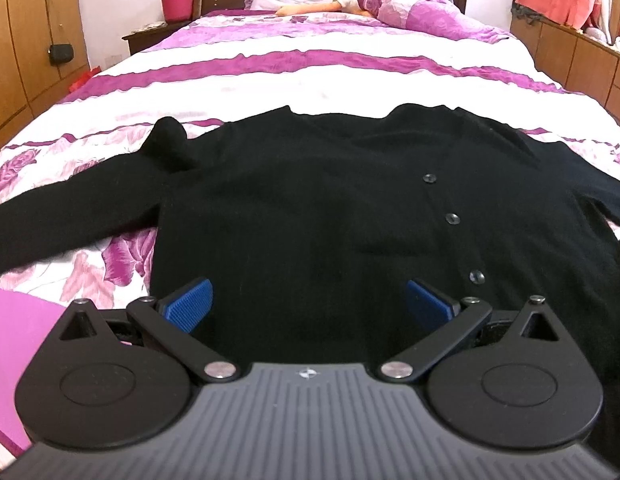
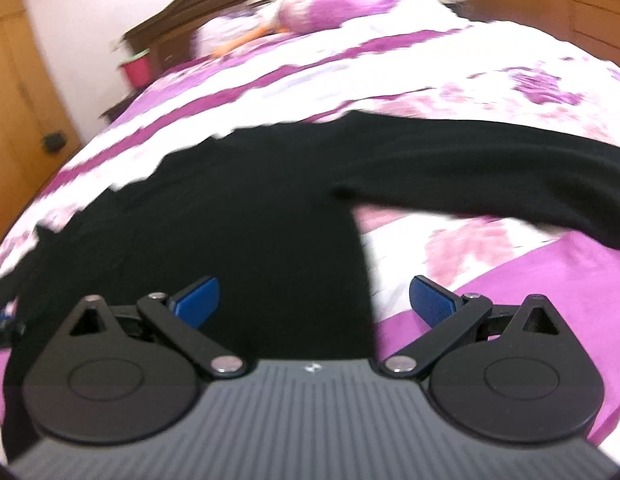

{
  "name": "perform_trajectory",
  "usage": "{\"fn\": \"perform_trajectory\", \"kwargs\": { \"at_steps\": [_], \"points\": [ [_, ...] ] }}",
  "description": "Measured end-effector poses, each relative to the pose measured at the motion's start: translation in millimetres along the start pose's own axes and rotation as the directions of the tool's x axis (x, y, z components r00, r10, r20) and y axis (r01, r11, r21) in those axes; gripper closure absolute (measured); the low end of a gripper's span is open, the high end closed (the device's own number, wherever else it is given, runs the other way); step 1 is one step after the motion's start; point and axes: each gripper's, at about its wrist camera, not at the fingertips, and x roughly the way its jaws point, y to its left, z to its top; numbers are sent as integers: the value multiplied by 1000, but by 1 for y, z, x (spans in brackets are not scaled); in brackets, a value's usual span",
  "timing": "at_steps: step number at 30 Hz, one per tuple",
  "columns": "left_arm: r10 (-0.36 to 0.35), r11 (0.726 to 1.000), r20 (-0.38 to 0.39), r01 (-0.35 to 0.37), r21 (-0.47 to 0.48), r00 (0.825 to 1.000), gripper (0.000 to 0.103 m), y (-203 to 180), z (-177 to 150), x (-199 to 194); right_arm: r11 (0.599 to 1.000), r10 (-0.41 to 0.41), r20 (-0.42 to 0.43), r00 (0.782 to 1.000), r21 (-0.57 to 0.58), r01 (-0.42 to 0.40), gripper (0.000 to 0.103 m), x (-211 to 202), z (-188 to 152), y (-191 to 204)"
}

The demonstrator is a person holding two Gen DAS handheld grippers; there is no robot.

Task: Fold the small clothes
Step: 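Lower the right tool onto the cardigan sleeve and close on it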

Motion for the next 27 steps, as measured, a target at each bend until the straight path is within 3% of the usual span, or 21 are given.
{"fn": "perform_trajectory", "kwargs": {
  "at_steps": [13, 27],
  "points": [
    [44, 998, -68, -46, -31, 997, 0, 6, -4, 25, 946, -90, 65, 994, 318, 64, 0, 40, 33, -85],
    [44, 998, -77, -47, -31, 996, 0, 8, -7, 30, 895, -117, 148, 982, 445, 40, 0, 59, 45, -117]
  ]
}}
